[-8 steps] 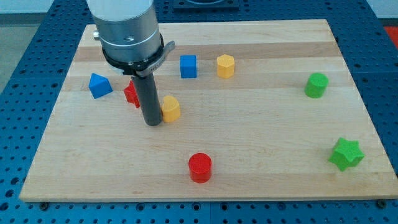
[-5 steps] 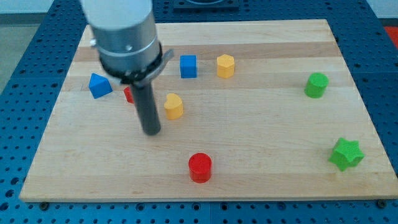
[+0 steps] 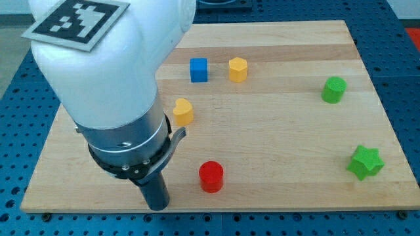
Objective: Slide the red circle to the right side of the heart
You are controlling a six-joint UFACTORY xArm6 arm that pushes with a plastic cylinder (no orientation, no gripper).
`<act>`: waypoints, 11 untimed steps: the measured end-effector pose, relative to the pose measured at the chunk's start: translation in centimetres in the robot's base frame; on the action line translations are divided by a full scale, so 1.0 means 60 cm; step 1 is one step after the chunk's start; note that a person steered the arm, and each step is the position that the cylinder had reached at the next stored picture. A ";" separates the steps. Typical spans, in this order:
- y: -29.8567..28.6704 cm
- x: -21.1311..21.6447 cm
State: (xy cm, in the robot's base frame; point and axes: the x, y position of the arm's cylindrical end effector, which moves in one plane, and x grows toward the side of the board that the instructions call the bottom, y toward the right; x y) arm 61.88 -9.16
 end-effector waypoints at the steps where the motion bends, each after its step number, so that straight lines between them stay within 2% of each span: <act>1: 0.026 0.000; 3: 0.074 -0.001; 4: 0.136 -0.001; 6: 0.156 -0.016; 9: 0.191 -0.166; 10: 0.207 -0.179; 11: 0.216 -0.062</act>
State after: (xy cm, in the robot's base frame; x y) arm 58.18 3.78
